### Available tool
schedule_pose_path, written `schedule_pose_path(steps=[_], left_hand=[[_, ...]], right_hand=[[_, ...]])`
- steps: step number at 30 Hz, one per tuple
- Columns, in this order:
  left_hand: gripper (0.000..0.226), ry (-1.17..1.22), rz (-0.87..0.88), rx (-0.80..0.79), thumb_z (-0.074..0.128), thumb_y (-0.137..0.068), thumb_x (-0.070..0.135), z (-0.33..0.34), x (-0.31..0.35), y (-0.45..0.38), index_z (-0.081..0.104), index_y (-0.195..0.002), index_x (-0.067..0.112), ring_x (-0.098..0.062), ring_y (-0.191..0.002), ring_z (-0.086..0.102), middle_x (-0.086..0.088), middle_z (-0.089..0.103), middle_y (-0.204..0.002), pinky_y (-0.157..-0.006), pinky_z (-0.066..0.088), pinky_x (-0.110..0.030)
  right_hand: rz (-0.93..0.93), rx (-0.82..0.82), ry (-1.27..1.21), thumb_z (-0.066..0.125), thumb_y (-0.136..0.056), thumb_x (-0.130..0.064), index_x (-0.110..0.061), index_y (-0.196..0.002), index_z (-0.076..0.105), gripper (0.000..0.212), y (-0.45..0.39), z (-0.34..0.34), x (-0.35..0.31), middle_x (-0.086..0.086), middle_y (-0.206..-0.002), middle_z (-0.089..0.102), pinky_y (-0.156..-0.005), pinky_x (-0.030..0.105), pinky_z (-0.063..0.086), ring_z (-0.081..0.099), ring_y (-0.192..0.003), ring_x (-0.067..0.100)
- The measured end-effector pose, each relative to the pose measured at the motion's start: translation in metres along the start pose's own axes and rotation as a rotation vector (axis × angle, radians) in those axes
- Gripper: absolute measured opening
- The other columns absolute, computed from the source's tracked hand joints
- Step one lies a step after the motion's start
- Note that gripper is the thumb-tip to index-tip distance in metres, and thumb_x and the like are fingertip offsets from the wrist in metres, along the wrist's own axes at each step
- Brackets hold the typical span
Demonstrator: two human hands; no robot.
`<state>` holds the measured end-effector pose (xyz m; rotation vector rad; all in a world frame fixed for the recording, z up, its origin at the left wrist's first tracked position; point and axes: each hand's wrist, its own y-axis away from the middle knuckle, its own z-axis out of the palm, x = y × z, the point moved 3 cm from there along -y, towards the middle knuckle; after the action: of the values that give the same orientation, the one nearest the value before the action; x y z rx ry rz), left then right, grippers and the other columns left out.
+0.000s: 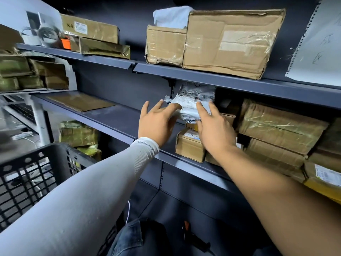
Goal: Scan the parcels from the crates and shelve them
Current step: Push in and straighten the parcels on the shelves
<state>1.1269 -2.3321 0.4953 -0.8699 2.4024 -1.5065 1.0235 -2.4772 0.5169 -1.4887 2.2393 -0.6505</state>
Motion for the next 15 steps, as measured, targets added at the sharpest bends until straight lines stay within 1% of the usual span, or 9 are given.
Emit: schedule_pose_path(steps=[2, 4, 6, 7, 9, 11, 13, 15], left_hand=[[0.024, -0.031, 0.019, -0.010, 0.071, -0.098, 0.027, -0.004, -0.005, 0.005, 0.065, -0.121, 0.030, -0.032, -0.133, 0.060, 0.003, 0.078, -0.110, -0.116, 0.031, -0.062], [0.034, -0.083, 0.031, -0.043, 0.067, -0.100, 0.035, -0.008, -0.016, 0.010, 0.061, -0.134, 0.033, -0.033, -0.138, 0.054, 0.002, 0.071, -0.130, -0.119, 0.025, -0.063], [0.050, -0.161, -0.004, -0.116, 0.056, -0.103, 0.050, -0.014, -0.032, 0.015, 0.047, -0.151, 0.039, -0.033, -0.147, 0.044, -0.002, 0.056, -0.152, -0.122, 0.016, -0.064], [0.056, -0.194, -0.011, -0.149, 0.051, -0.103, 0.056, -0.018, -0.040, 0.017, 0.039, -0.156, 0.041, -0.032, -0.150, 0.039, -0.003, 0.049, -0.158, -0.122, 0.012, -0.065], [0.061, -0.232, 0.015, -0.196, 0.046, -0.103, 0.063, -0.027, -0.054, 0.022, 0.032, -0.159, 0.043, -0.029, -0.154, 0.032, -0.001, 0.041, -0.164, -0.123, 0.008, -0.067], [0.065, -0.258, 0.051, -0.234, 0.040, -0.101, 0.068, -0.039, -0.067, 0.027, 0.029, -0.160, 0.044, -0.027, -0.156, 0.028, 0.002, 0.038, -0.166, -0.123, 0.006, -0.067], [0.070, -0.283, 0.077, -0.257, 0.036, -0.098, 0.073, -0.056, -0.077, 0.030, 0.026, -0.161, 0.044, -0.026, -0.156, 0.027, 0.003, 0.036, -0.166, -0.123, 0.007, -0.066], [0.077, -0.316, 0.099, -0.290, 0.038, -0.094, 0.076, -0.076, -0.088, 0.030, 0.023, -0.162, 0.043, -0.026, -0.157, 0.027, 0.003, 0.036, -0.166, -0.124, 0.010, -0.066]], right_hand=[[-0.029, -0.006, -0.027, 0.048, -0.106, -0.013, -0.027, -0.162, 0.027, 0.061, -0.001, 0.004, -0.006, 0.009, -0.171, 0.021, -0.099, 0.046, 0.051, 0.051, -0.137, 0.041], [-0.063, -0.020, -0.054, 0.048, -0.105, -0.008, -0.024, -0.161, 0.031, 0.061, -0.002, 0.008, -0.015, 0.009, -0.171, 0.023, -0.105, 0.046, 0.048, 0.048, -0.140, 0.041], [-0.096, -0.025, -0.074, 0.048, -0.104, -0.006, -0.024, -0.160, 0.034, 0.060, -0.001, 0.010, -0.024, 0.008, -0.171, 0.024, -0.107, 0.048, 0.049, 0.049, -0.140, 0.041], [-0.111, -0.021, -0.081, 0.048, -0.104, -0.005, -0.025, -0.160, 0.035, 0.061, 0.000, 0.011, -0.029, 0.007, -0.171, 0.024, -0.105, 0.048, 0.050, 0.050, -0.138, 0.041], [-0.145, -0.020, -0.094, 0.049, -0.105, -0.007, -0.027, -0.160, 0.035, 0.060, 0.002, 0.013, -0.042, 0.003, -0.171, 0.023, -0.101, 0.047, 0.051, 0.053, -0.135, 0.039], [-0.192, -0.023, -0.117, 0.049, -0.105, -0.008, -0.028, -0.160, 0.035, 0.061, 0.003, 0.014, -0.057, -0.001, -0.171, 0.023, -0.098, 0.045, 0.052, 0.056, -0.132, 0.038], [-0.250, -0.027, -0.140, 0.049, -0.105, -0.009, -0.028, -0.160, 0.035, 0.060, 0.005, 0.015, -0.075, -0.002, -0.170, 0.025, -0.098, 0.046, 0.053, 0.056, -0.131, 0.038], [-0.300, -0.027, -0.160, 0.048, -0.106, -0.011, -0.027, -0.160, 0.034, 0.059, 0.006, 0.014, -0.097, -0.001, -0.171, 0.024, -0.100, 0.047, 0.052, 0.056, -0.133, 0.037]])
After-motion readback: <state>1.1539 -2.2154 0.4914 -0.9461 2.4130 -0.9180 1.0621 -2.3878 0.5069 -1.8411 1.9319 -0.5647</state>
